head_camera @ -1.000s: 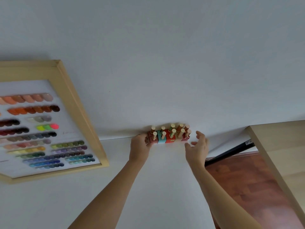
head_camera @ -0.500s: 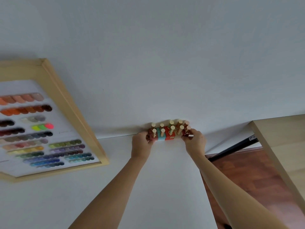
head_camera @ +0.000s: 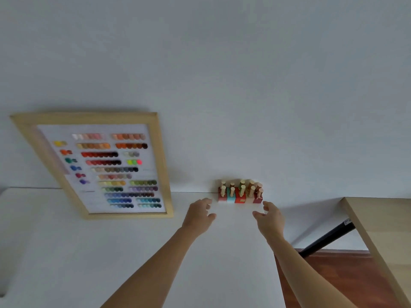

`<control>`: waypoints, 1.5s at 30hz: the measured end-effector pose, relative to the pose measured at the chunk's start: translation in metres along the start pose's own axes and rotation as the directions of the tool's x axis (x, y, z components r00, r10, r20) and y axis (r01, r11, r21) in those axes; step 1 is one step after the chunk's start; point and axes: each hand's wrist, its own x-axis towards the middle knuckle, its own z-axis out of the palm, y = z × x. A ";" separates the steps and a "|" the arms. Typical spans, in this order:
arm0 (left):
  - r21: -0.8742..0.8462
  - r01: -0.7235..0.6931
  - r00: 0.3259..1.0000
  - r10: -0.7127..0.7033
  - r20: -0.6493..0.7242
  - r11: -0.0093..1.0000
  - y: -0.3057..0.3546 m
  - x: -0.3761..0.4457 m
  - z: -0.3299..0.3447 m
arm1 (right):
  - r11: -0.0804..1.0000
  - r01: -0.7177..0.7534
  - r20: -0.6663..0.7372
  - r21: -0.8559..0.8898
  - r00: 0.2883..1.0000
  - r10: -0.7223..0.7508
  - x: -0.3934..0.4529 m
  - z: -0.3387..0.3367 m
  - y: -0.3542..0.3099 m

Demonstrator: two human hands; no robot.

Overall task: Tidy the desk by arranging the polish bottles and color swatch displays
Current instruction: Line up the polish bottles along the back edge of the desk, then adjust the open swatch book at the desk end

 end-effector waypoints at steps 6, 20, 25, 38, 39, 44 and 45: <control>-0.031 -0.020 0.999 0.019 -0.037 0.999 0.012 -0.052 -0.051 | 0.991 0.131 0.033 -0.017 0.991 -0.131 -0.043 -0.017 -0.038; -0.009 -0.045 0.956 0.041 -0.291 0.999 -0.085 -0.216 -0.238 | 0.926 0.371 0.255 0.063 0.892 -0.374 -0.224 0.077 -0.162; 0.024 0.009 0.910 0.002 -0.415 1.000 -0.150 -0.291 -0.319 | 0.880 0.465 0.355 0.098 0.810 -0.467 -0.308 0.143 -0.210; 0.182 0.362 0.694 -0.134 -0.707 0.914 -0.295 -0.418 -0.455 | 0.685 0.723 0.539 0.088 0.544 -0.643 -0.453 0.273 -0.293; 0.196 0.389 0.675 -0.134 -0.725 0.900 -0.302 -0.420 -0.461 | 0.658 0.750 0.550 0.071 0.521 -0.653 -0.458 0.281 -0.299; 0.249 0.574 0.663 -0.265 -0.700 0.780 -0.333 -0.425 -0.477 | 0.539 0.842 0.648 0.012 0.404 -0.646 -0.469 0.321 -0.326; 0.230 0.604 0.665 -0.324 -0.673 0.763 -0.338 -0.425 -0.478 | 0.519 0.855 0.663 0.004 0.386 -0.641 -0.469 0.328 -0.330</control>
